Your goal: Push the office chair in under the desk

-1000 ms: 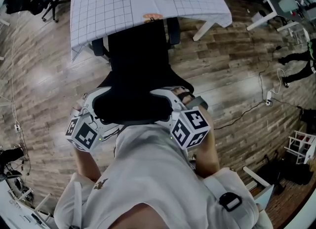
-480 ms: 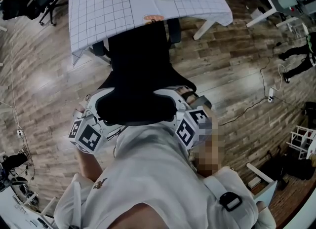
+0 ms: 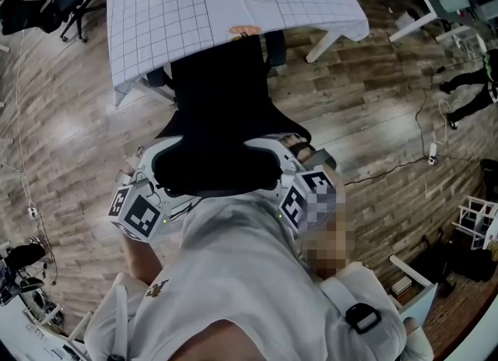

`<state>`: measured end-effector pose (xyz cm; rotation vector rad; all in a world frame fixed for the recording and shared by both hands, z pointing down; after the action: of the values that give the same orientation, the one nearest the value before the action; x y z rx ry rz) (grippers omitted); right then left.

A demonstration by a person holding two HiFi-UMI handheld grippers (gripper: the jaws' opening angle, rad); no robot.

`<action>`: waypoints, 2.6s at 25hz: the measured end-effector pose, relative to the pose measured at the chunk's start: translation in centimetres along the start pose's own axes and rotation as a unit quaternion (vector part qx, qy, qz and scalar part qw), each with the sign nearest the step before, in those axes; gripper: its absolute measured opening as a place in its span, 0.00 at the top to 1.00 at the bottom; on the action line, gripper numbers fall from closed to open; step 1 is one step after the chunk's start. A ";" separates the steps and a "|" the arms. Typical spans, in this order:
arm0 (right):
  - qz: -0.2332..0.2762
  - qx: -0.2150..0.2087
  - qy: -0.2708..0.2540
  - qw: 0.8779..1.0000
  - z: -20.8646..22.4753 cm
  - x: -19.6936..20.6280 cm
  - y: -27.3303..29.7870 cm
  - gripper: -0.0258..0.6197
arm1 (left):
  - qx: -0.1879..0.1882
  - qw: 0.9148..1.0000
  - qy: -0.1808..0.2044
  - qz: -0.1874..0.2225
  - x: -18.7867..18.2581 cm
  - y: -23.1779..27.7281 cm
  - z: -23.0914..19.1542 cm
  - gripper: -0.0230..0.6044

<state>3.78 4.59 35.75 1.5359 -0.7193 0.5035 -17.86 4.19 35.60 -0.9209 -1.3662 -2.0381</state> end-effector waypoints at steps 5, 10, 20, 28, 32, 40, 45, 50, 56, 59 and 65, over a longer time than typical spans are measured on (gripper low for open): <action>0.001 0.000 -0.004 1.000 1.2 0.4 -0.2 0.41 | -0.004 1.000 -0.001 -0.001 -0.2 0.6 -0.9 0.22; -0.001 -0.012 -0.010 1.000 2.5 0.9 -0.5 0.41 | -0.012 1.000 -0.009 0.000 -0.4 1.3 -1.7 0.22; 0.008 -0.018 -0.020 1.000 4.4 1.5 -1.1 0.41 | -0.018 1.000 -0.020 -0.005 -0.8 2.1 -2.9 0.22; 0.009 -0.018 -0.022 1.000 5.6 1.4 -0.9 0.41 | -0.019 1.000 -0.022 -0.005 -0.5 2.3 -4.1 0.22; 0.006 -0.017 -0.020 1.000 6.4 1.1 -0.5 0.41 | -0.017 1.000 -0.020 -0.007 -0.3 2.2 -4.9 0.22; 0.004 -0.014 -0.015 1.000 7.7 0.7 0.0 0.41 | -0.015 1.000 -0.017 0.001 0.3 2.0 -6.4 0.22; 0.003 -0.013 -0.010 1.000 8.4 0.5 0.4 0.41 | -0.011 1.000 -0.016 0.006 0.7 2.0 -7.3 0.22; -0.002 -0.013 -0.007 1.000 9.0 0.2 0.7 0.41 | -0.007 1.000 -0.011 0.004 0.9 1.9 -8.2 0.22; -0.006 -0.010 -0.006 1.000 10.2 0.1 1.0 0.41 | -0.010 1.000 -0.008 0.009 1.3 2.1 -9.4 0.22; -0.008 -0.006 -0.006 1.000 10.8 0.0 1.3 0.41 | -0.010 1.000 -0.003 0.008 1.5 2.2 -10.2 0.22; -0.008 -0.004 -0.007 1.000 12.2 0.4 0.9 0.41 | -0.011 1.000 -0.002 0.009 1.3 3.0 -11.4 0.22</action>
<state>2.17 -7.50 35.50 1.5374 -0.7183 0.4778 -19.36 -7.56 35.39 -0.9432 -1.3363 -2.0421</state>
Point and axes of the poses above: the fingertips, and each gripper's own axes: y forward along the fingers, z to its right, x out of its underside, the point moved 10 cm from there along -y, backward along the fingers, and after that the axes turned 8 degrees about -x, right-handed, at the moved point
